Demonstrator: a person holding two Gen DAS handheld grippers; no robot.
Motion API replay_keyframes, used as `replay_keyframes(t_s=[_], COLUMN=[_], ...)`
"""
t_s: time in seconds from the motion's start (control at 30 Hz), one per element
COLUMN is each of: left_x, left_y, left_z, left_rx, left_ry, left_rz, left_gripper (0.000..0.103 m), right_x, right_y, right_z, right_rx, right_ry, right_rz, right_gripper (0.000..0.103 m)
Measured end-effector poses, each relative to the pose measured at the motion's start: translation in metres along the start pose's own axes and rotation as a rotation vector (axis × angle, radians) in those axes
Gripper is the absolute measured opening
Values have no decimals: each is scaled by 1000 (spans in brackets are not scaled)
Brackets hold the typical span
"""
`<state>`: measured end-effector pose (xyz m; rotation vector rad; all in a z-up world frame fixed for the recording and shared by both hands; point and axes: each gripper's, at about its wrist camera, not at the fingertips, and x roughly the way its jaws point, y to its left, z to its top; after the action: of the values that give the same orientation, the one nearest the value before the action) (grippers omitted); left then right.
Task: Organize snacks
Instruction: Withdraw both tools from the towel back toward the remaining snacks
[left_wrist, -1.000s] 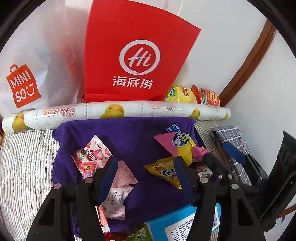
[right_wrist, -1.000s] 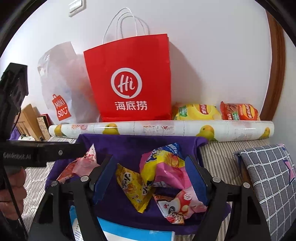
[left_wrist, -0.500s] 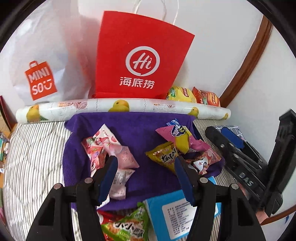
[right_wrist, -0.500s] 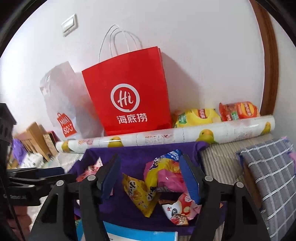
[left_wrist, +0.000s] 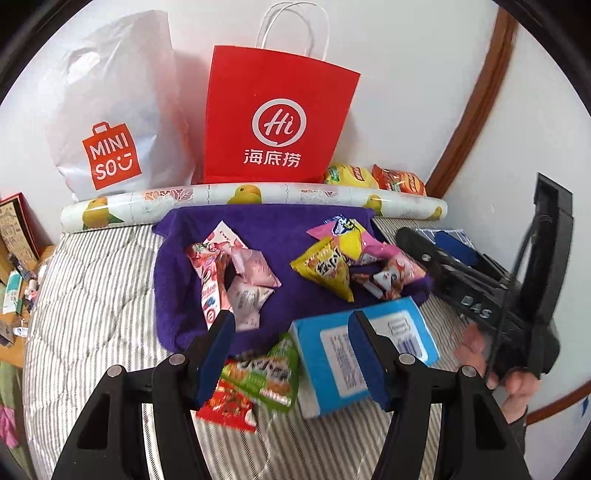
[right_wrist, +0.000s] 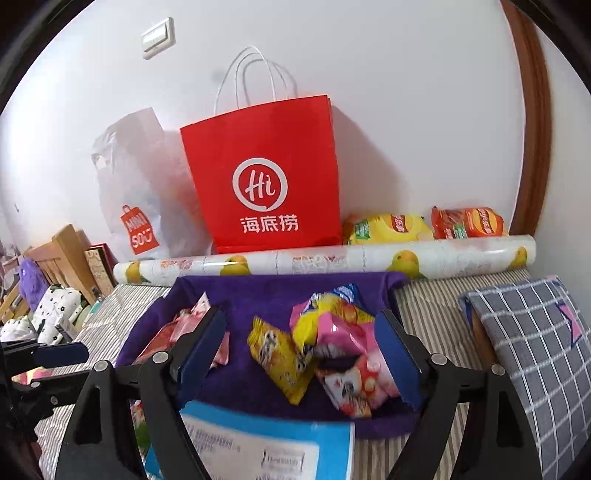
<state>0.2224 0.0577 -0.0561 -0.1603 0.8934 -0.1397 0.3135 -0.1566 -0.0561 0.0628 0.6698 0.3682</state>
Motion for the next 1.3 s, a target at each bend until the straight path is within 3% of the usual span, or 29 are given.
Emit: replay_keyframes(t_s=[0.23,0.33,0.53,0.83,1.3], left_x=[-15,-20,-39,-47,-44], left_y=[0,1,15,41,65], left_z=[-18,-23,-33,-62,-80], left_rx=[7,17,0,-28,-28], left_ry=[-14,-10,-27,3,31], left_rz=[-21,-29,-19,11,31], left_gripper=[61,61,61,61,61], right_x=[-58,-76,-100,-108,-99], right_y=[10,21,32,54,85], right_z=[-18,-26,-44,-62,-72], right_rx=[-35,-68,-39,-49,-87], right_ry=[-47,-47,-38,0,26], right_rz=[27,12,65,85,91], right_gripper=[82,82,82,82,82])
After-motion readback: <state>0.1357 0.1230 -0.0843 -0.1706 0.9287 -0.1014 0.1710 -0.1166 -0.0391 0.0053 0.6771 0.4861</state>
